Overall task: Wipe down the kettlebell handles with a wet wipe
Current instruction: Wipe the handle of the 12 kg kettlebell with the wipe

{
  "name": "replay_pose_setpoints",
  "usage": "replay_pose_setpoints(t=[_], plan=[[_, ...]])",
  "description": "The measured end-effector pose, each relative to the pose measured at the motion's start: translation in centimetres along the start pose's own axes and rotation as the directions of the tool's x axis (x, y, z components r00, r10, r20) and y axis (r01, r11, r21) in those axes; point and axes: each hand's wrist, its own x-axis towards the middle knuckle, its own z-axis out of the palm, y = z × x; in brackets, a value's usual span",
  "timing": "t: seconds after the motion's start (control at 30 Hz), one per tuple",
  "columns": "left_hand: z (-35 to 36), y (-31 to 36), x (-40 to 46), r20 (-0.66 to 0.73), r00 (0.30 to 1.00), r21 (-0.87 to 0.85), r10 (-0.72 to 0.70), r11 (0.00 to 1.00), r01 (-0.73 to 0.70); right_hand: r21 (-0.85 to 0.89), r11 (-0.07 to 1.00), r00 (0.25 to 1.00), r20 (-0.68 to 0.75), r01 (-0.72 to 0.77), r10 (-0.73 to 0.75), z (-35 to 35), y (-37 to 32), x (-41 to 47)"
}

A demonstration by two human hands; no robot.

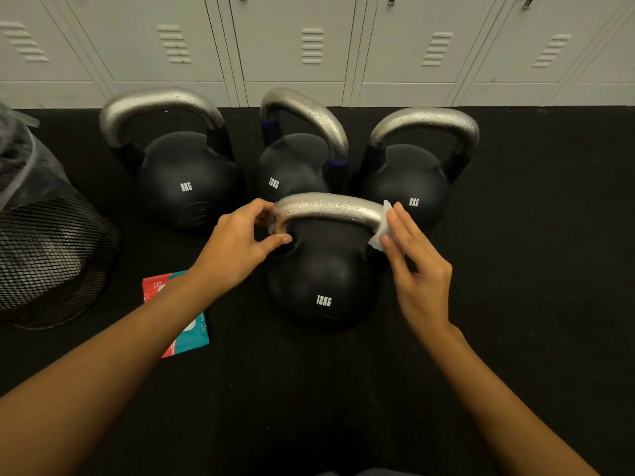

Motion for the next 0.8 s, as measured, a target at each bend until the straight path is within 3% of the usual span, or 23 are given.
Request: replay_pose_setpoints(t=[0.13,0.2,0.3,0.4,0.57,0.67,0.8], plan=[[-0.1,0.0,0.0,0.002,1.000,0.003,0.003,1.000,-0.003,-0.147,0.972,0.982,0.072,0.184,-0.175,1.0,-1.0,1.5],[-0.1,0.1,0.1,0.001,1.000,0.008,0.002,1.000,-0.002,-0.130,0.978,0.985,0.080,0.162,-0.152,1.0,-1.5,2.0],[-0.1,0.2,0.0,0.000,1.000,0.014,0.004,1.000,-0.004,0.078,0.990,0.992,0.064,-0.116,0.111,0.6,-2.6,2.8],[-0.1,0.2,0.0,0.001,1.000,0.017,0.009,1.000,-0.009,0.251,0.901,0.935,0.099,-0.354,0.340,-0.1,-2.8,3.2],[-0.1,0.1,0.1,0.004,1.000,0.011,-0.003,1.000,0.003,0.284,0.811,0.857,0.097,-0.511,0.506,-1.0,-0.7,0.9],[-0.1,0.2,0.0,-0.002,1.000,0.015,-0.004,1.000,0.004,0.318,0.825,0.878,0.056,-0.467,0.476,-0.7,-1.3,-0.7],[-0.1,0.3,0.0,-0.002,1.000,0.016,-0.001,1.000,0.001,0.208,0.945,0.967,0.045,-0.253,0.249,0.0,-2.3,0.1]])
